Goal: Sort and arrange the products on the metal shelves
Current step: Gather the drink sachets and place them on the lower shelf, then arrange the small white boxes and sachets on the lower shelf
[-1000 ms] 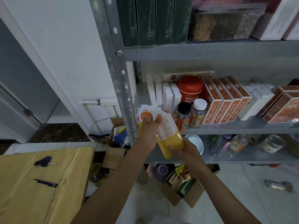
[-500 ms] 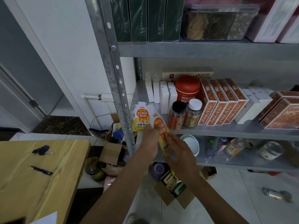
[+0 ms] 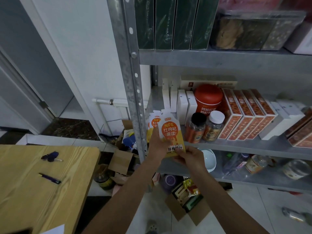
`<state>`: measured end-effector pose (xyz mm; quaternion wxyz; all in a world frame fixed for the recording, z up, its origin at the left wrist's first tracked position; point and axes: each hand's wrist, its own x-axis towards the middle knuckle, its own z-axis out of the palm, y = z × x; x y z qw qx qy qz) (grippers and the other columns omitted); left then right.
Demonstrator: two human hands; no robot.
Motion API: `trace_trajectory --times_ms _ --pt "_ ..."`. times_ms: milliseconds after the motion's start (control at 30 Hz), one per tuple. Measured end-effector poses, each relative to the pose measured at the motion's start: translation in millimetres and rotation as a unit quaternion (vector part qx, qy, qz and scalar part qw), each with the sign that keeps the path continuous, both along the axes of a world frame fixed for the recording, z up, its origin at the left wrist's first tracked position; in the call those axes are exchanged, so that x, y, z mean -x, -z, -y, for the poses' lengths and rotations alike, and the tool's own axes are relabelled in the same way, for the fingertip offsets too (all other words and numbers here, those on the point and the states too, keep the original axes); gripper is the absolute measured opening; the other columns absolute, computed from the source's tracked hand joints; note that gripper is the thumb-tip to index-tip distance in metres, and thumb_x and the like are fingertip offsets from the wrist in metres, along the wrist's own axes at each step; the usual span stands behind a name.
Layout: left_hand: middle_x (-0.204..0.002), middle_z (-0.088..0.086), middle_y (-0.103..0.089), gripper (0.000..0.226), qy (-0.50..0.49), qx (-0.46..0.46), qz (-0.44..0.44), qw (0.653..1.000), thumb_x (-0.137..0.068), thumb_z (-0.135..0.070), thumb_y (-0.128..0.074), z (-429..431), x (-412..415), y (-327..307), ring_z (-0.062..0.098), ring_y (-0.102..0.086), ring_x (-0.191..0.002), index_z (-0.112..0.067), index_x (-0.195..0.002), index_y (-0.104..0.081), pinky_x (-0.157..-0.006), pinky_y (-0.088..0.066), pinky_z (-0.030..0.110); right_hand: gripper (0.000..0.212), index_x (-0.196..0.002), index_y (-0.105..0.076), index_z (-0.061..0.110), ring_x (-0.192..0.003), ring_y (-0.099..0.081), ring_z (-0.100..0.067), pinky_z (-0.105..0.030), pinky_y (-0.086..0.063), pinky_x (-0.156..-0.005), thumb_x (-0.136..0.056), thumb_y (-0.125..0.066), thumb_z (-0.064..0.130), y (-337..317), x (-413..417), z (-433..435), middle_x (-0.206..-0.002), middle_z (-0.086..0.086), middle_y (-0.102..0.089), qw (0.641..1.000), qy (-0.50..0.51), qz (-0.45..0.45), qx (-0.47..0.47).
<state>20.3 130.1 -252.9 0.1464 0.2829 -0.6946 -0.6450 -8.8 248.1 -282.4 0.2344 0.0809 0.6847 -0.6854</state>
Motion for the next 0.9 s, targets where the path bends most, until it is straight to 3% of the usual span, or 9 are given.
trace_trajectory --times_ms 100,167,267,367,467,600,700,800,900 --pt "-0.134 0.007 -0.05 0.072 -0.017 0.095 0.025 0.995 -0.089 0.005 -0.057 11 14 7 0.009 -0.051 -0.102 -0.012 -0.151 -0.024 -0.067 -0.047 0.009 0.004 -0.09 -0.07 -0.001 -0.06 -0.068 -0.017 -0.028 -0.061 -0.064 -0.088 -0.068 0.002 -3 9 13 -0.073 -0.008 -0.071 0.999 -0.027 -0.023 -0.037" --pt "-0.144 0.013 -0.044 0.076 -0.014 0.168 0.029 0.985 -0.093 0.0 -0.054 21 26 11 0.022 -0.05 -0.121 -0.016 -0.155 -0.013 -0.092 -0.05 0.031 0.014 -0.101 -0.07 0.0 -0.067 -0.068 -0.024 -0.038 -0.061 -0.069 -0.09 -0.061 -0.002 -2 16 15 -0.075 -0.009 -0.07 0.992 -0.028 -0.074 -0.1" --pt "-0.147 0.018 -0.029 0.081 0.037 0.284 0.069 0.956 -0.098 -0.009 -0.051 28 45 14 0.032 -0.041 -0.13 -0.02 -0.155 0.005 -0.102 -0.044 0.047 0.023 -0.11 -0.069 0.006 -0.084 -0.069 -0.032 -0.051 -0.056 -0.082 -0.09 -0.058 0.002 -3 23 13 -0.093 -0.014 -0.072 0.955 -0.04 -0.19 -0.225" --pt "-0.157 0.02 -0.01 0.067 0.068 0.402 0.126 0.904 -0.097 -0.007 -0.047 36 57 23 0.039 -0.023 -0.142 -0.015 -0.155 -0.013 -0.113 -0.032 0.049 0.016 -0.103 -0.071 0.006 -0.084 -0.069 -0.033 -0.051 -0.054 -0.081 -0.09 -0.062 0.007 -7 24 13 -0.094 -0.013 -0.073 0.924 -0.031 -0.281 -0.256" --pt "-0.163 0.012 0.004 0.07 0.144 0.54 0.175 0.811 -0.095 -0.01 -0.049 43 57 46 0.033 0.002 -0.15 -0.014 -0.154 -0.012 -0.121 -0.008 0.046 0.016 -0.103 -0.072 0.007 -0.077 -0.068 -0.028 -0.041 -0.056 -0.073 -0.09 -0.062 0.005 -18 26 15 -0.09 -0.012 -0.074 0.885 -0.025 -0.362 -0.29" --pt "-0.164 0.008 0.008 0.072 0.186 0.565 0.166 0.787 -0.098 -0.017 -0.042 51 54 75 0.031 0.015 -0.149 -0.015 -0.156 0.001 -0.115 0.019 0.042 0.007 -0.087 -0.073 0.005 -0.064 -0.061 -0.023 -0.016 -0.036 -0.053 -0.084 -0.069 0.0 -45 39 25 -0.077 -0.012 -0.069 0.78 0.029 -0.52 -0.347" --pt "-0.16 0.004 0.02 0.073 0.202 0.558 0.17 0.787 -0.102 -0.034 -0.04 55 59 80 0.029 0.019 -0.148 -0.018 -0.155 0.007 -0.114 0.02 0.041 0.015 -0.101 -0.073 0.003 -0.086 -0.061 -0.03 -0.029 -0.043 -0.066 -0.088 -0.067 0.008 -64 68 37 -0.094 -0.016 -0.065 0.69 0.037 -0.588 -0.421" --pt "-0.154 0.001 0.026 0.083 0.206 0.555 0.178 0.786 -0.097 -0.062 -0.03 55 60 84 0.028 0.025 -0.145 -0.018 -0.154 0.01 -0.113 0.024 0.042 0.038 -0.126 -0.059 0.006 -0.104 -0.05 -0.029 -0.037 -0.041 -0.083 -0.097 -0.055 0.03 -73 101 52 -0.115 -0.015 -0.055 0.67 -0.047 -0.532 -0.517" --pt "-0.16 0.008 0.02 0.09 0.206 0.578 0.193 0.766 -0.093 -0.069 -0.028 53 58 88 0.032 0.023 -0.146 -0.015 -0.155 0.011 -0.116 0.02 0.046 0.046 -0.125 -0.053 0.009 -0.113 -0.043 -0.026 -0.036 -0.037 -0.093 -0.098 -0.046 0.045 -64 120 65 -0.126 -0.012 -0.046 0.614 -0.098 -0.493 -0.609"
